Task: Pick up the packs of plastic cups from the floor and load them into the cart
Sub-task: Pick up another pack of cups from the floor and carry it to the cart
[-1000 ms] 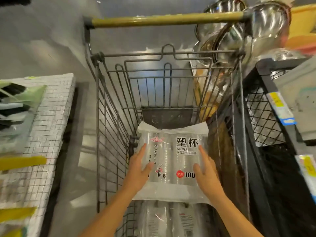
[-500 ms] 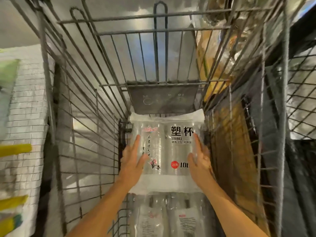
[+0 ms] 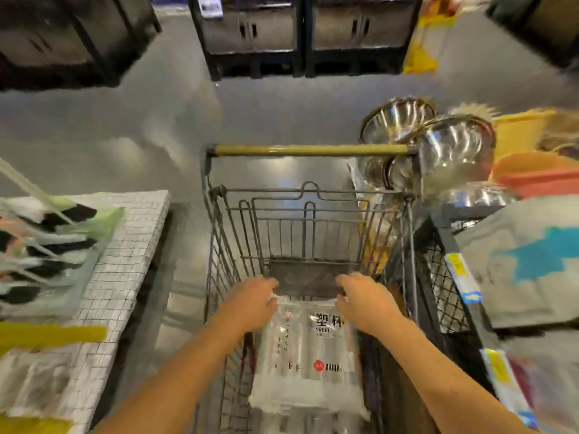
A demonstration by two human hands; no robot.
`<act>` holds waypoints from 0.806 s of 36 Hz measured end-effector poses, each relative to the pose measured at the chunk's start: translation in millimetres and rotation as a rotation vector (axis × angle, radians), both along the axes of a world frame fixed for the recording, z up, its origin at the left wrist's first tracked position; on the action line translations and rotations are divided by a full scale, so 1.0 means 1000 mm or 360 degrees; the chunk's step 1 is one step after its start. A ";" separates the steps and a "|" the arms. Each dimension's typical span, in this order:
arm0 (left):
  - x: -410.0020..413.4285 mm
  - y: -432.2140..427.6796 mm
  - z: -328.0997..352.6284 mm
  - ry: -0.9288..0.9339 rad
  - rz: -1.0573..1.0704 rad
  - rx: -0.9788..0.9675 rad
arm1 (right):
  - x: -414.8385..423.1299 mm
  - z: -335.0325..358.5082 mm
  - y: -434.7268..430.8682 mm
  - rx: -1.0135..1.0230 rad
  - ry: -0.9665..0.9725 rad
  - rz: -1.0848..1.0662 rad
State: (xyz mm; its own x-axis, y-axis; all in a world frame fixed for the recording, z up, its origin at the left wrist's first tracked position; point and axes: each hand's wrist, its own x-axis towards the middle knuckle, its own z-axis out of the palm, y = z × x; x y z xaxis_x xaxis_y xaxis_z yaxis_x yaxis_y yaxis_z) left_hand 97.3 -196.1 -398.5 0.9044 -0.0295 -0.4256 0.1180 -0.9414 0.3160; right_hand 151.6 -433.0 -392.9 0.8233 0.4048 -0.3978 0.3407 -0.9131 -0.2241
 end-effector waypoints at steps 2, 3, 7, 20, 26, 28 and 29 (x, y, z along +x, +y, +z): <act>0.002 0.003 0.047 -0.0121 0.0003 0.0099 | 0.007 0.045 0.007 -0.0022 -0.0135 0.0135; 0.000 0.005 0.068 -0.0180 0.0012 0.0132 | 0.008 0.065 0.012 -0.0042 -0.0191 0.0207; -0.015 0.021 0.141 -0.0380 0.0139 0.0164 | 0.007 0.140 0.033 -0.0019 -0.0309 0.0383; -0.168 0.085 0.286 -0.0604 0.0614 0.0413 | -0.078 0.282 0.136 0.0284 -0.0545 0.0762; -0.281 0.130 0.320 -0.0721 0.0836 0.0523 | -0.160 0.320 0.201 0.0316 -0.0556 0.0955; -0.325 0.143 0.327 -0.0748 0.0922 0.0523 | -0.195 0.327 0.222 0.0358 -0.0555 0.1027; -0.349 0.147 0.331 -0.0754 0.0964 0.0525 | -0.213 0.330 0.232 0.0380 -0.0549 0.1072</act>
